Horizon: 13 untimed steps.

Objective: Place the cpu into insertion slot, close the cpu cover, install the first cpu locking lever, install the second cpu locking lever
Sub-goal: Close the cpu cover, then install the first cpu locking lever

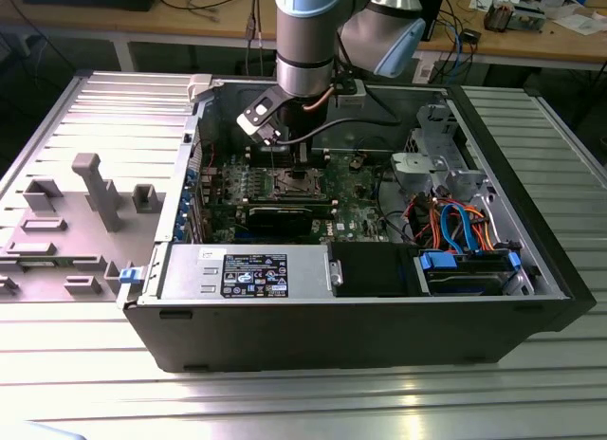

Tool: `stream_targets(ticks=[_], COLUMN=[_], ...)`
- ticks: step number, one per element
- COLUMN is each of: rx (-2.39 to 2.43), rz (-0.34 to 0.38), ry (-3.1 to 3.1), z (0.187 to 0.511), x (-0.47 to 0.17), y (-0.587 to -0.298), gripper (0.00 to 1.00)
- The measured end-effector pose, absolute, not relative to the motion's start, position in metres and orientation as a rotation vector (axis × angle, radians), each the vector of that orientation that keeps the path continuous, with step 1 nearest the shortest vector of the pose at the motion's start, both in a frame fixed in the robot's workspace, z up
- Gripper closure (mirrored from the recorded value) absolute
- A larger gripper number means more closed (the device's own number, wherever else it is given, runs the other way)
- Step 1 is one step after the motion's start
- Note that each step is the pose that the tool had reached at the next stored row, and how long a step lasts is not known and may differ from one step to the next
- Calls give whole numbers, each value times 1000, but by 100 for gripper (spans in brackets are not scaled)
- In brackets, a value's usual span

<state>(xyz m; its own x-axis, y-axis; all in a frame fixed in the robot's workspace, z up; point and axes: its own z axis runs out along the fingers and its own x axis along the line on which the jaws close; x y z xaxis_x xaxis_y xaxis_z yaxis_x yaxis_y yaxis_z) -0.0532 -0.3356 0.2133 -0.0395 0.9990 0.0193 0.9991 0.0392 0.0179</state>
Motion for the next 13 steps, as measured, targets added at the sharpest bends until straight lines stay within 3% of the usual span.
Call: stream_targets(ticks=[13], rx=[-2177], rz=[-39], ry=[-2265], z=[222], x=[-53], y=[-336], gripper=[89])
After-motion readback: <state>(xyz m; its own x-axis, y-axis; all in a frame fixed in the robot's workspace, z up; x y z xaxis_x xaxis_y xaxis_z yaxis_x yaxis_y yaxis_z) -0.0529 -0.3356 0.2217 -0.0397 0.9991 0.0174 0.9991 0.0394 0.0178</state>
